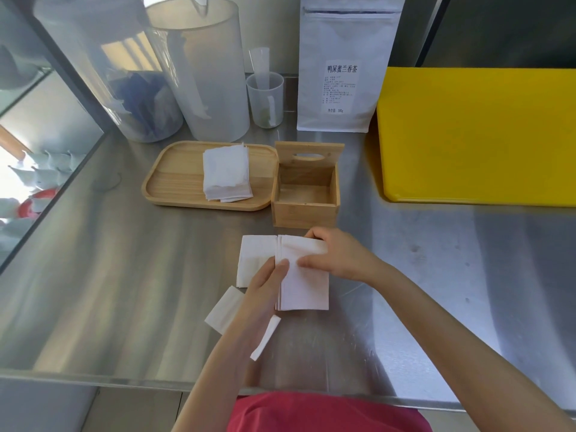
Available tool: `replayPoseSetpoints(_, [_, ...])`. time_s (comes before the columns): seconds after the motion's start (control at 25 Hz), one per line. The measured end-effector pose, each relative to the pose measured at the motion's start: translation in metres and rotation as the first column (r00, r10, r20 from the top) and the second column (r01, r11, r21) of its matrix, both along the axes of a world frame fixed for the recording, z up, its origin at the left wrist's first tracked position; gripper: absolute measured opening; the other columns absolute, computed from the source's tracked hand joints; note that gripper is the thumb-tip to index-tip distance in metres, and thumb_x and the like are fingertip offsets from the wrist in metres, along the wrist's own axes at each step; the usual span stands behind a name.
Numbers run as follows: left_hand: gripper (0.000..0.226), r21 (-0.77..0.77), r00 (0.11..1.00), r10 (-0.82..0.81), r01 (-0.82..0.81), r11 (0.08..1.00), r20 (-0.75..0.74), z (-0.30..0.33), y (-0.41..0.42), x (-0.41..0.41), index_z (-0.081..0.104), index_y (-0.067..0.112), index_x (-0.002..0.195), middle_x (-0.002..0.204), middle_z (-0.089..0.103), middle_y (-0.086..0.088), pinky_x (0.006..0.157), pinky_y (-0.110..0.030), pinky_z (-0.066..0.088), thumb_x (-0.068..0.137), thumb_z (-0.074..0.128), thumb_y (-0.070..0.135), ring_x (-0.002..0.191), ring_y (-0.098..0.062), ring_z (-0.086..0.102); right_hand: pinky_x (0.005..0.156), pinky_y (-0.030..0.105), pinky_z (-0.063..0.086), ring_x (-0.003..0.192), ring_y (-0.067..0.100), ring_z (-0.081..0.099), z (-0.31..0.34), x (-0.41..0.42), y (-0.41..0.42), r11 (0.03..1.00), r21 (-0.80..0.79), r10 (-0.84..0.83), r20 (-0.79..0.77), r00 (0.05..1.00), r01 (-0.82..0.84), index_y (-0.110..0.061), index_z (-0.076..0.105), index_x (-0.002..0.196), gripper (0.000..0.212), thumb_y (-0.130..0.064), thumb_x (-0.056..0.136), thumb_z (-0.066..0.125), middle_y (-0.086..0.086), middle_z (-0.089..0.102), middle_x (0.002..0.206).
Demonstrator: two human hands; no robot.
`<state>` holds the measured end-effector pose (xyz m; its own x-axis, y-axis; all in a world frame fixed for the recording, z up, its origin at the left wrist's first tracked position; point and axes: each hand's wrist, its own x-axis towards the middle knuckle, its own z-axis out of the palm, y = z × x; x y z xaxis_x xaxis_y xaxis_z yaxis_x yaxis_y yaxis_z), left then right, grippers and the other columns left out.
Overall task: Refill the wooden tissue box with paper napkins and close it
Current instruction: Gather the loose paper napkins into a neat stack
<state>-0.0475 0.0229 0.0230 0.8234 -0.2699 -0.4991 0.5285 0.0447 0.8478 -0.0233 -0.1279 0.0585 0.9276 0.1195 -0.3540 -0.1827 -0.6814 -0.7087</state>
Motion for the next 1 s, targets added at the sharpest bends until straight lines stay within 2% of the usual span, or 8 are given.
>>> replayPoseSetpoints(0.24, [0.02, 0.027, 0.994, -0.064, 0.062, 0.998, 0.083, 0.002, -0.002, -0.003, 0.062, 0.028, 0.1, 0.099, 0.067, 0.0, 0.086, -0.037, 0.046, 0.095, 0.047, 0.015, 0.098, -0.02, 0.061, 0.06, 0.017, 0.042, 0.088, 0.016, 0.053, -0.003, -0.002, 0.004, 0.998, -0.025, -0.062, 0.035, 0.997, 0.063, -0.016, 0.053, 0.104, 0.028, -0.029, 0.082, 0.065, 0.001, 0.057, 0.102])
replayPoseSetpoints(0.4, [0.023, 0.079, 0.995, -0.05, 0.043, 0.996, 0.085, 0.001, -0.002, -0.003, 0.061, 0.03, 0.096, 0.096, 0.067, 0.001, 0.084, -0.037, 0.047, 0.096, 0.046, 0.013, 0.097, -0.021, 0.061, 0.079, 0.031, 0.049, 0.103, 0.024, 0.058, -0.005, -0.007, 0.009, 0.996, -0.059, -0.071, 0.034, 0.997, 0.073, -0.011, 0.054, 0.114, 0.036, -0.03, 0.084, 0.062, 0.008, 0.061, 0.119])
replayPoseSetpoints(0.48, [0.022, 0.095, 0.996, -0.03, 0.022, 0.995, 0.079, -0.002, 0.003, -0.003, 0.061, 0.029, 0.096, 0.101, 0.067, -0.004, 0.087, -0.041, 0.047, 0.096, 0.046, 0.013, 0.101, -0.025, 0.061, 0.082, 0.033, 0.05, 0.101, 0.023, 0.058, -0.006, -0.008, 0.012, 0.997, -0.046, -0.06, 0.026, 0.998, 0.061, -0.012, 0.053, 0.114, 0.035, -0.033, 0.087, 0.057, 0.006, 0.06, 0.114])
replayPoseSetpoints(0.56, [0.021, 0.116, 0.996, 0.003, -0.013, 0.993, 0.087, -0.003, 0.011, -0.001, 0.06, 0.028, 0.097, 0.104, 0.065, -0.008, 0.085, -0.043, 0.048, 0.095, 0.046, 0.013, 0.1, -0.028, 0.061, 0.075, 0.029, 0.049, 0.09, 0.017, 0.058, -0.008, -0.007, 0.011, 0.997, 0.009, -0.079, 0.031, 0.996, 0.078, -0.013, 0.053, 0.109, 0.027, -0.034, 0.092, 0.049, 0.001, 0.059, 0.101])
replayPoseSetpoints(0.64, [0.02, 0.095, 0.995, 0.065, -0.072, 0.993, 0.078, -0.003, 0.024, 0.0, 0.06, 0.024, 0.1, 0.102, 0.065, -0.01, 0.076, -0.04, 0.05, 0.095, 0.046, 0.011, 0.091, -0.028, 0.062, 0.072, 0.025, 0.048, 0.079, 0.012, 0.058, -0.01, -0.006, 0.012, 0.99, 0.07, -0.123, 0.023, 0.992, 0.121, -0.017, 0.052, 0.1, 0.017, -0.031, 0.095, 0.042, -0.001, 0.06, 0.094])
replayPoseSetpoints(0.72, [0.02, 0.059, 0.988, 0.138, -0.142, 0.988, 0.07, -0.002, 0.039, 0.001, 0.059, 0.018, 0.108, 0.1, 0.066, -0.01, 0.068, -0.036, 0.05, 0.094, 0.047, 0.009, 0.084, -0.027, 0.063, 0.076, 0.029, 0.05, 0.08, 0.013, 0.061, -0.013, -0.007, 0.015, 0.989, 0.077, -0.127, 0.006, 0.992, 0.126, -0.016, 0.054, 0.098, 0.015, -0.025, 0.096, 0.042, 0.001, 0.063, 0.092])
replayPoseSetpoints(0.88, [0.021, 0.018, 0.953, 0.273, -0.277, 0.961, 0.131, -0.001, 0.068, 0.005, 0.06, 0.014, 0.104, 0.1, 0.067, -0.012, 0.068, -0.034, 0.052, 0.083, 0.054, 0.014, 0.082, -0.027, 0.064, 0.086, 0.036, 0.05, 0.098, 0.023, 0.062, -0.032, -0.016, 0.038, 0.99, -0.129, 0.053, -0.004, 0.999, -0.053, -0.013, 0.062, 0.103, 0.021, -0.025, 0.091, 0.051, 0.006, 0.068, 0.11])
replayPoseSetpoints(1.0, [0.023, 0.005, 0.927, 0.338, -0.343, 0.939, 0.16, 0.001, 0.079, 0.006, 0.06, 0.02, 0.095, 0.093, 0.066, -0.005, 0.062, -0.027, 0.053, 0.093, 0.044, 0.004, 0.079, -0.02, 0.063, 0.086, 0.036, 0.047, 0.105, 0.027, 0.059, -0.044, -0.025, 0.06, 0.954, -0.256, 0.151, -0.044, 0.987, -0.158, -0.014, 0.061, 0.105, 0.027, -0.033, 0.088, 0.053, 0.007, 0.063, 0.116])
